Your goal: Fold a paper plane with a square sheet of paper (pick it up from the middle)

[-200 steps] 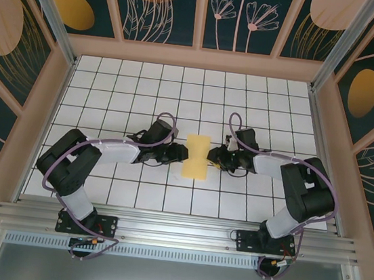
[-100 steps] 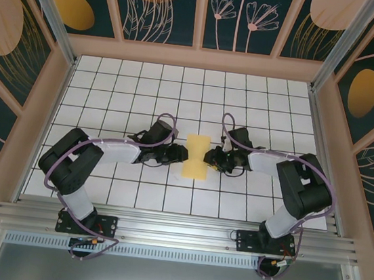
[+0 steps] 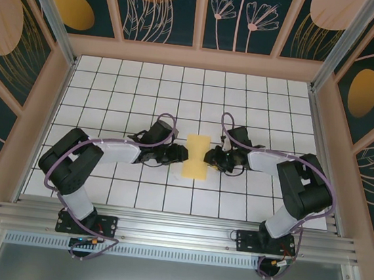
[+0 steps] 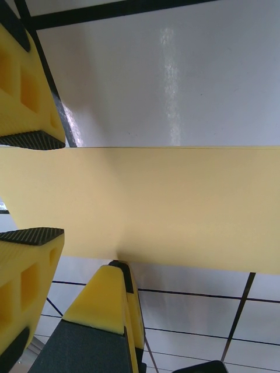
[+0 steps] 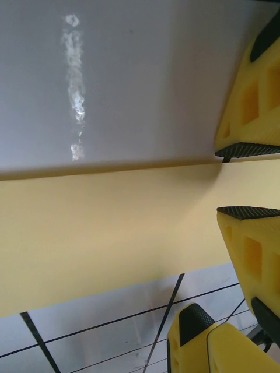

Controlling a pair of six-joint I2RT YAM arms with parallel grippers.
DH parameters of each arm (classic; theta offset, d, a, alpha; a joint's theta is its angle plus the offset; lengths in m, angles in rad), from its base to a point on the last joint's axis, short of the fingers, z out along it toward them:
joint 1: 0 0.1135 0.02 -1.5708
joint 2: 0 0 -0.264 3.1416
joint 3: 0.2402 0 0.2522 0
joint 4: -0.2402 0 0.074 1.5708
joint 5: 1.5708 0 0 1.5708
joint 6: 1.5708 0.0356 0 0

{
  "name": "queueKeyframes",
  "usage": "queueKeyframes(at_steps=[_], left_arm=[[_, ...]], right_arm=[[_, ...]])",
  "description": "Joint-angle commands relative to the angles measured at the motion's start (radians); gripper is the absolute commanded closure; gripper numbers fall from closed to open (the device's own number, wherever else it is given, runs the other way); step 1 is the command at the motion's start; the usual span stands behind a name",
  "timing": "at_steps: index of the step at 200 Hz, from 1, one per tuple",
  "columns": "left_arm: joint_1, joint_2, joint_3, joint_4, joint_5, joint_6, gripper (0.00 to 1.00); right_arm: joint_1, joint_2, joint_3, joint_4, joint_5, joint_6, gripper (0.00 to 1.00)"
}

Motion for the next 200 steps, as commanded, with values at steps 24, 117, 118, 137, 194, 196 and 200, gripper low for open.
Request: queueKeyframes(at_steps=[24, 117, 118, 137, 194, 196, 200], left_arm=[[-0.001, 0.010, 0.001, 0.013, -0.004, -0.013, 0.57], [-0.002, 0.009, 0.002, 0.016, 0.002, -0.011, 0.57], [-0.002, 0.009, 0.002, 0.016, 0.003, -0.011, 0.57], [-0.002, 0.036, 0.002, 0.016, 0.007, -0.011, 0.57], [-0.002, 0.047, 0.003, 0.015, 0.022, -0.016, 0.56], [-0.001, 0.046, 0.004, 0.015, 0.023, -0.014, 0.56], [-0.001, 0.047, 0.003, 0.014, 0.023, -0.014, 0.56]], right_arm=[[0.019, -0.016, 0.041, -0.027, 0.016, -0.010, 0.68], [0.023, 0.064, 0.031, -0.017, 0.033, -0.015, 0.68], [0.022, 0.063, 0.030, -0.016, 0.032, -0.015, 0.68], [0.022, 0.069, 0.024, -0.016, 0.037, -0.015, 0.68], [0.023, 0.076, 0.017, -0.020, 0.043, -0.013, 0.69], [0.023, 0.075, 0.017, -0.019, 0.043, -0.012, 0.69], [0.022, 0.076, 0.017, -0.019, 0.041, -0.013, 0.69]])
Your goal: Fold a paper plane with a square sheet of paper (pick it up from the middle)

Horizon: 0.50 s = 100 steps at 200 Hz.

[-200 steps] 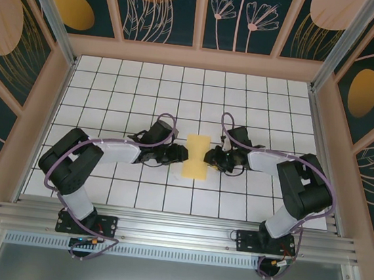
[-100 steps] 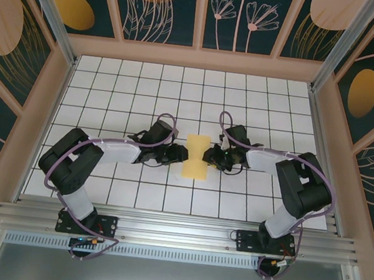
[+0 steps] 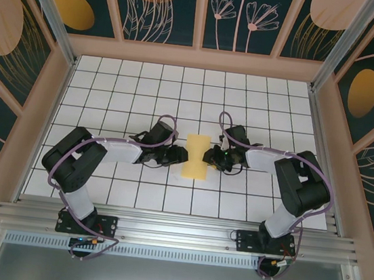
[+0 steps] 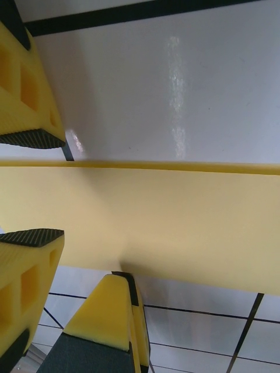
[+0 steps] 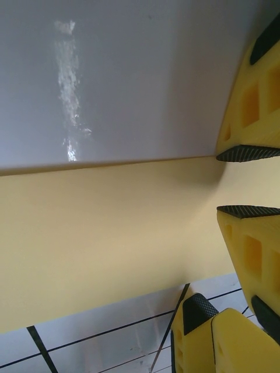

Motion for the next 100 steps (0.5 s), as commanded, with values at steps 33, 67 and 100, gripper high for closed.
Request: queueKeyframes(at_steps=[33, 67, 100], left_arm=[[-0.004, 0.017, 0.002, 0.010, 0.017, -0.015, 0.56], [-0.003, 0.028, 0.002, 0.018, 0.036, -0.016, 0.56], [-0.004, 0.038, 0.001, 0.021, 0.054, -0.016, 0.56]], right_arm=[[0.011, 0.018, 0.000, -0.014, 0.031, -0.008, 0.69], [0.011, 0.043, 0.001, -0.014, 0.033, -0.010, 0.69], [0.012, 0.056, -0.010, -0.012, 0.037, -0.005, 0.70]])
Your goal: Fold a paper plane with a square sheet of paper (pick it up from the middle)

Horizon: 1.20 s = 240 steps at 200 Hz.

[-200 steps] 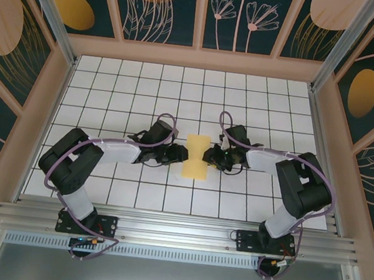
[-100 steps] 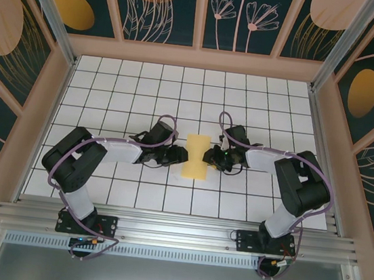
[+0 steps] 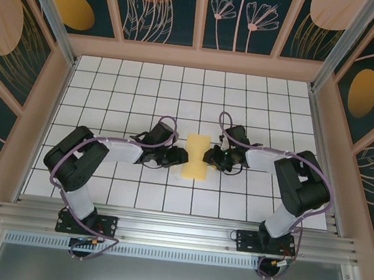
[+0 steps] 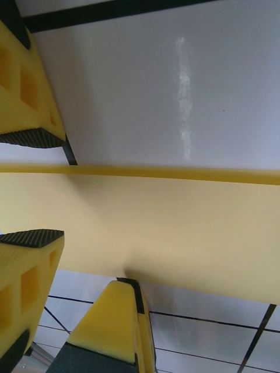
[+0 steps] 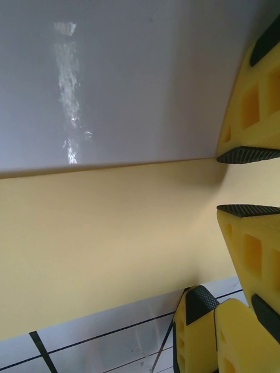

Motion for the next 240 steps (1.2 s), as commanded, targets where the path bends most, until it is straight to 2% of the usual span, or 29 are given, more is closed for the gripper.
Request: queueKeyframes(at_steps=[1, 76, 240], left_arm=[[-0.004, 0.019, 0.001, 0.021, 0.031, -0.013, 0.56], [-0.007, 0.046, 0.028, 0.000, 0.043, 0.005, 0.57], [-0.018, 0.017, 0.027, 0.074, 0.054, -0.030, 0.62]], right_arm=[[0.012, 0.053, -0.010, -0.012, 0.035, -0.006, 0.70], [0.012, 0.055, -0.007, -0.017, 0.036, -0.007, 0.70], [0.012, 0.061, -0.026, 0.009, 0.026, -0.007, 0.71]])
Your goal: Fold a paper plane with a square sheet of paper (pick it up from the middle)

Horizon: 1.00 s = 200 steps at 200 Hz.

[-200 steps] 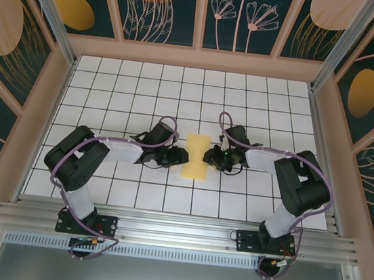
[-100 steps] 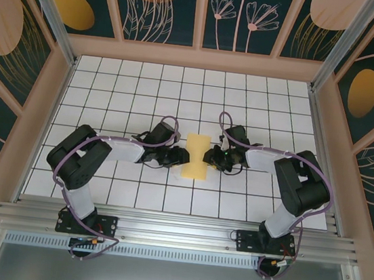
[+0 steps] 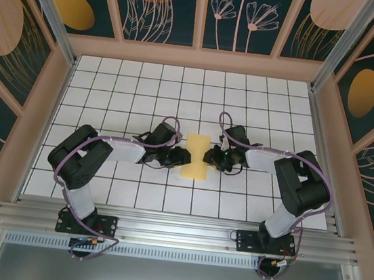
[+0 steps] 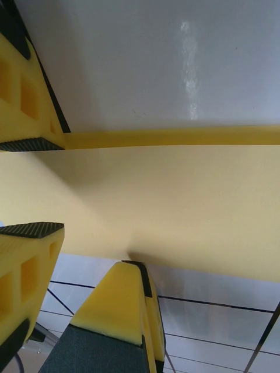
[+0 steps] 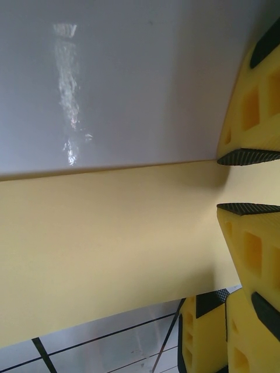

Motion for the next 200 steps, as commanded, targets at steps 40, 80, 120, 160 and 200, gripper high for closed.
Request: queueKeyframes(at_steps=[40, 80, 120, 160, 200], left_arm=[[-0.007, 0.010, 0.018, 0.094, 0.018, -0.045, 0.62], [-0.006, 0.026, 0.036, 0.111, 0.000, -0.047, 0.62], [-0.002, 0.069, 0.069, 0.127, 0.007, -0.052, 0.63], [0.022, 0.071, 0.083, 0.127, 0.011, -0.046, 0.67], [0.036, 0.086, 0.101, 0.148, 0.053, -0.051, 0.71]], right_arm=[[0.012, 0.057, -0.024, 0.020, 0.019, -0.008, 0.70], [0.012, 0.047, -0.018, 0.023, 0.016, -0.011, 0.69], [0.012, 0.042, -0.010, 0.024, 0.013, -0.021, 0.68], [0.013, -0.030, -0.028, 0.031, 0.030, -0.023, 0.64], [0.062, -0.213, -0.115, 0.082, 0.110, -0.040, 0.52]])
